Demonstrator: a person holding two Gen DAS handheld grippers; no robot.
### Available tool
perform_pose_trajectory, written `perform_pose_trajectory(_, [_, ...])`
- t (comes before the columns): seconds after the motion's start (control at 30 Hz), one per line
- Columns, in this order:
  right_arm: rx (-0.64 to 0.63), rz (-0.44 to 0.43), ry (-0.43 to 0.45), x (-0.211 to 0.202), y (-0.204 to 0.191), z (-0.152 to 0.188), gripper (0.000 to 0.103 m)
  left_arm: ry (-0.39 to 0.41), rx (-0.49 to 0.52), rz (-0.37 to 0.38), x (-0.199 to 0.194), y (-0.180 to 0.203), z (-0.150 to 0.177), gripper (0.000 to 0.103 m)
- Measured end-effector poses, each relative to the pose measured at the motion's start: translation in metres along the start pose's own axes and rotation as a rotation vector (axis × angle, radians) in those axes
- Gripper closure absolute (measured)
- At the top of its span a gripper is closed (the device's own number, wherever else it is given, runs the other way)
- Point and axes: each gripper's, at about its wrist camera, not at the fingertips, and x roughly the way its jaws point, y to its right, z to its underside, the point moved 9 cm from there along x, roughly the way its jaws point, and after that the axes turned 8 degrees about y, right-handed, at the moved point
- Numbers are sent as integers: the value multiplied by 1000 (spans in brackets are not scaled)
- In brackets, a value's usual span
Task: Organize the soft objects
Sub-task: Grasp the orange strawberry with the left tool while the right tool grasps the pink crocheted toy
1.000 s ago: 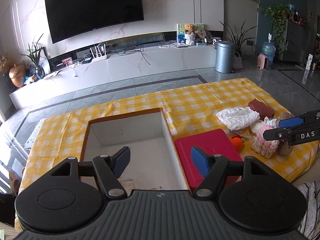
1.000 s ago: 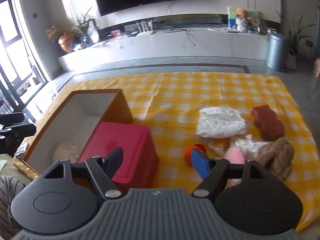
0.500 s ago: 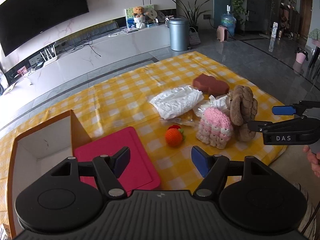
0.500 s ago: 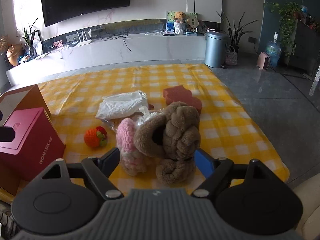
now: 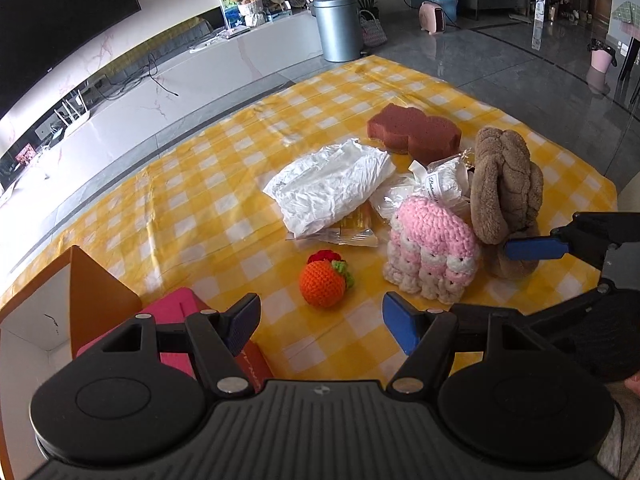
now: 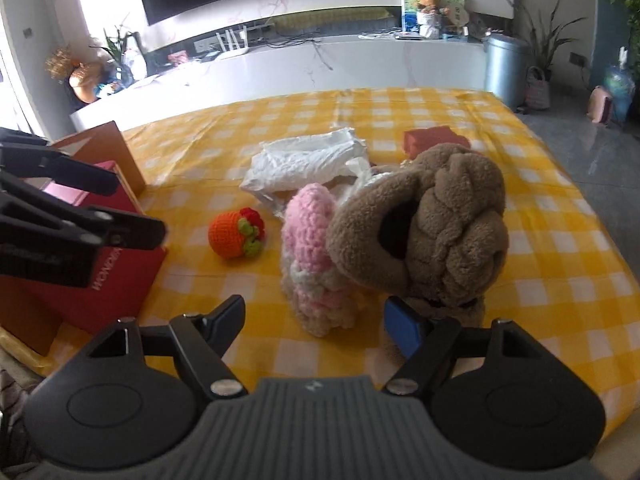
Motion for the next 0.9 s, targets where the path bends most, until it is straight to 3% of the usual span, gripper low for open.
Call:
perform_pose_trajectory(0.1, [6, 9, -16, 10, 6, 2, 27, -51, -19, 11, 25, 3, -1, 21])
perform_pose_trajectory(0.3, [-89, -20, -21, 32, -3, -2, 28, -99, 76, -70, 69, 9, 0, 21])
perform_pose_trajectory(0.5, [-88, -1, -35, 47, 3, 2, 52, -175, 106, -90, 104, 12, 11, 20])
perform_pose_trajectory(0.63, [-79, -8, -22, 43, 7, 3, 64, -160, 100, -108, 114, 12, 12, 20])
perform_pose_trajectory(0.7, [-82, -8, -19, 42, 8, 5, 68, -145, 85, -110, 114, 11, 9, 30])
perform_pose_trajectory(0.73, [-85, -10, -21, 41, 7, 5, 69, -145, 65, -101, 114, 10, 9, 46])
perform_pose_trajectory(0.9, [-85, -34, -34, 34, 4, 7, 73, -143, 21, -67, 109, 9, 11, 50])
